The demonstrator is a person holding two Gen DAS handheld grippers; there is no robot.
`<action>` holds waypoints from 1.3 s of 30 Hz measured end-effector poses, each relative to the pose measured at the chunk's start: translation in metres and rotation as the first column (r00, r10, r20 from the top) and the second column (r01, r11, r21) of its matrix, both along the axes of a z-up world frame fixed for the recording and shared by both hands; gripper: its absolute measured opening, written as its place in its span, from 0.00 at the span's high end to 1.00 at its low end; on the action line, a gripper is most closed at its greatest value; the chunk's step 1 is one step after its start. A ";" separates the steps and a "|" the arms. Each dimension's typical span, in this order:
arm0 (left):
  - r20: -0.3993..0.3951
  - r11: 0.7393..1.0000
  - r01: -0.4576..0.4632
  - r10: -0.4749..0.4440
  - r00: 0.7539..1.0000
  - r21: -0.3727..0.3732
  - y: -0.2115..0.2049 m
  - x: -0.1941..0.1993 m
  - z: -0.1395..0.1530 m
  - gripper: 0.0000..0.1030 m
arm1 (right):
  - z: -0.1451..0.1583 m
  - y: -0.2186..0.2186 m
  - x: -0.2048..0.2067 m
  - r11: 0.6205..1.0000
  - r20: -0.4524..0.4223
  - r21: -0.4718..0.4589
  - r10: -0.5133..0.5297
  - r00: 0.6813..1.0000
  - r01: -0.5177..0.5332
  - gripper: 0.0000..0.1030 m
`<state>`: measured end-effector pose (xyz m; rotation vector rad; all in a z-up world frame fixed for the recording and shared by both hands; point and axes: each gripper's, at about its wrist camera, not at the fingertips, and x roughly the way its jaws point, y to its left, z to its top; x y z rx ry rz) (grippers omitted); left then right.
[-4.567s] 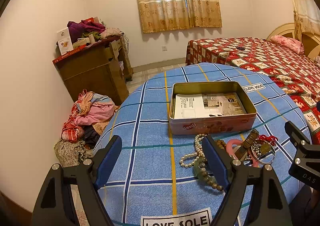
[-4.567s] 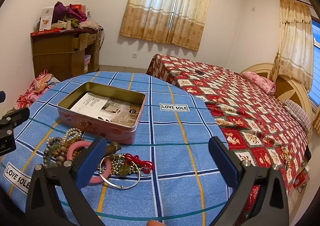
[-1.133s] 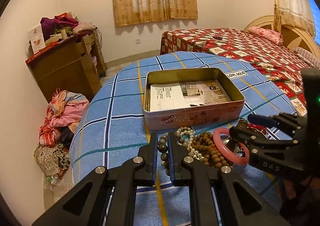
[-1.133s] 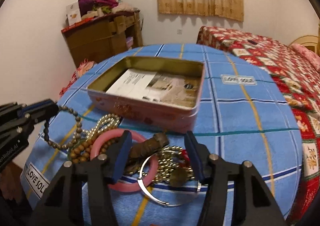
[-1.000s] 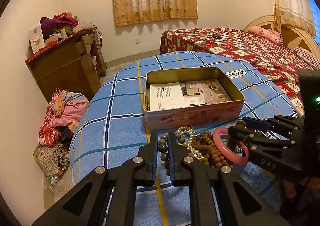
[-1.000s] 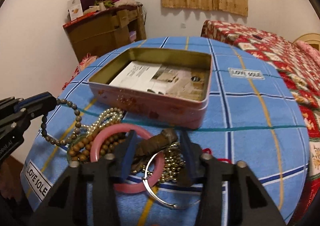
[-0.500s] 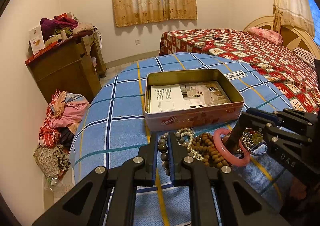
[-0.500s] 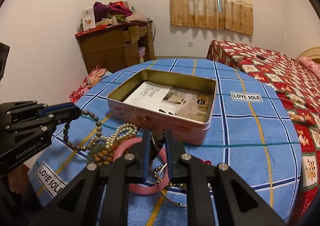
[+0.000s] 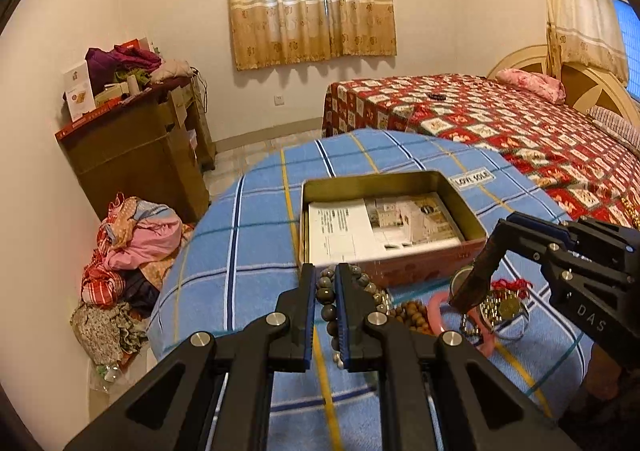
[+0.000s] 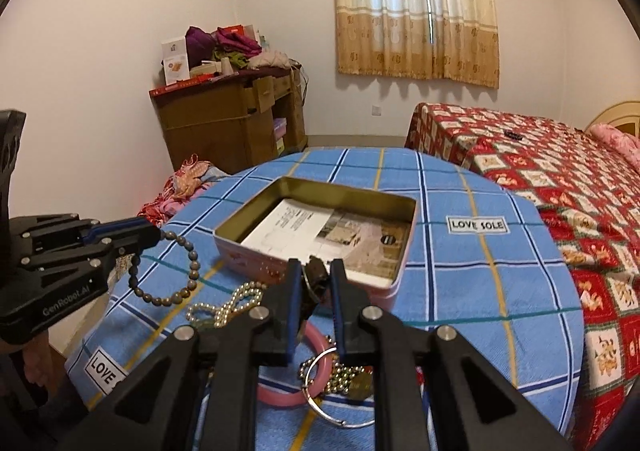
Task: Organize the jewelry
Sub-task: 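Carry the bead bracelet with the left tool into the tin while the right tool carries the watch there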
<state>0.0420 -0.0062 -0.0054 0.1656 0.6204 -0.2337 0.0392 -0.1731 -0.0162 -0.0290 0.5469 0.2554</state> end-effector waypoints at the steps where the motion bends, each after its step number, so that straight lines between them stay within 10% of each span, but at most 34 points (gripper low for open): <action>1: 0.005 1.000 -0.002 0.002 1.000 0.000 -0.001 0.002 0.002 0.91 | 0.001 0.000 0.002 1.000 0.003 0.000 -0.003 1.000 0.003 0.85; 39: -0.076 0.999 -0.024 0.028 0.997 0.048 -0.022 0.105 -0.026 0.91 | -0.014 -0.015 0.094 0.995 -0.088 -0.049 -0.088 0.992 0.084 0.85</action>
